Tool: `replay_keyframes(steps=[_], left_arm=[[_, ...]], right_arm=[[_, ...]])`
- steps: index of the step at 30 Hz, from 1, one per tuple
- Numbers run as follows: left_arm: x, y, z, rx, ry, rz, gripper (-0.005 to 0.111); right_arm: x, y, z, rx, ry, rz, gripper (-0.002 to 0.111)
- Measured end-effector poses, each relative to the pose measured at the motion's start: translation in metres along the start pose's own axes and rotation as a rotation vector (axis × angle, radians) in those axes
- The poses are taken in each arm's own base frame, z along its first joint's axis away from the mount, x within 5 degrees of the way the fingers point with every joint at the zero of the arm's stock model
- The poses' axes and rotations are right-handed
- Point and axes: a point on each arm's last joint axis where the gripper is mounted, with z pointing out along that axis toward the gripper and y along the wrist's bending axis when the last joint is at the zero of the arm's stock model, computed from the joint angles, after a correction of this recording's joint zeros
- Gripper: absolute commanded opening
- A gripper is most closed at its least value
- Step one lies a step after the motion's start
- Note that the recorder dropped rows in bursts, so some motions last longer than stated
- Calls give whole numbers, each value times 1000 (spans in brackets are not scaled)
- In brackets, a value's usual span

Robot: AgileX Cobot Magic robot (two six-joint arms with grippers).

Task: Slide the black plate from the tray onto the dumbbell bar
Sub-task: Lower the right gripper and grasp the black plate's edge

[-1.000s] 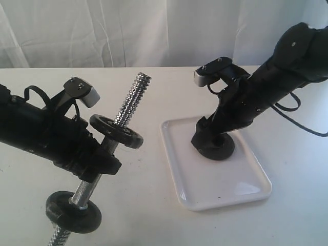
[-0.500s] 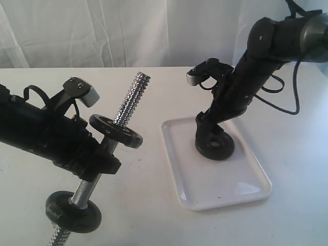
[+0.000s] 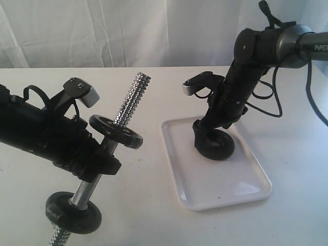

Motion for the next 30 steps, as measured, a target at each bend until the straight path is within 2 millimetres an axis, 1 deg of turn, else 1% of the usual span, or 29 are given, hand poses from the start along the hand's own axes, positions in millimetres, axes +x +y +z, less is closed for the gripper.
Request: replay_keyframes(steps=[13, 19, 28, 30], left_arm=[[0, 0, 0, 2, 1, 0, 0], [0, 0, 0, 2, 1, 0, 0], [0, 0, 0, 2, 1, 0, 0], [0, 0, 0, 2, 1, 0, 0]], right_arm=[[-1, -4, 4, 32, -8, -12, 105], [-1, -1, 18, 16, 22, -21, 105], [-3, 1, 32, 45, 62, -75, 105], [-4, 2, 32, 46, 63, -78, 105]])
